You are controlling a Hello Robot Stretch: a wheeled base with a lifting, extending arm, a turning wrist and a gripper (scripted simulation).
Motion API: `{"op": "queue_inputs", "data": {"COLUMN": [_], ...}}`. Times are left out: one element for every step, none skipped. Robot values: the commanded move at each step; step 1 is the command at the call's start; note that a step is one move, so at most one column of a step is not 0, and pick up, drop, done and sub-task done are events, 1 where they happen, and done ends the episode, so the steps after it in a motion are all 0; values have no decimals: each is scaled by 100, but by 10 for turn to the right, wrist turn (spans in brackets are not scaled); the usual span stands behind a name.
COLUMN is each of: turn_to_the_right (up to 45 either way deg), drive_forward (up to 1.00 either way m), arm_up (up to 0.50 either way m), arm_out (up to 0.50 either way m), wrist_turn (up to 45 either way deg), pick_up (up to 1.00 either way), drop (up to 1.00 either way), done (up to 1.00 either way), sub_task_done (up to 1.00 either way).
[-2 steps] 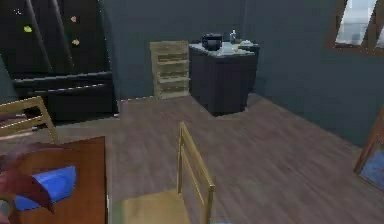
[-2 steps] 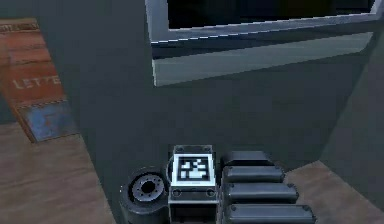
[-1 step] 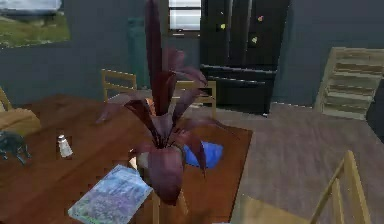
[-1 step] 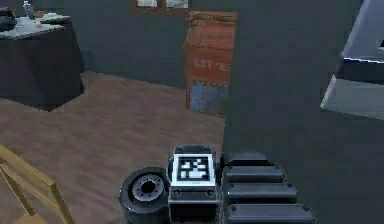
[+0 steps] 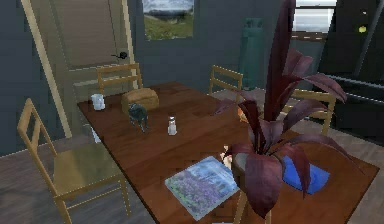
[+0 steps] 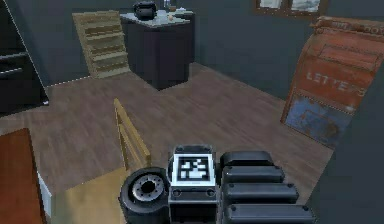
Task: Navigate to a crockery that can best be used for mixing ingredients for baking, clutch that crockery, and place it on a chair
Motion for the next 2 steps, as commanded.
{"op": "queue_inputs", "data": {"turn_to_the_right": [0, 0], "drive_forward": [0, 0], "arm_up": [0, 0], "arm_out": [46, 0], "wrist_turn": [0, 390], "pick_up": [0, 0], "drop": [0, 0], "done": [0, 0], "sub_task_done": [0, 0]}}
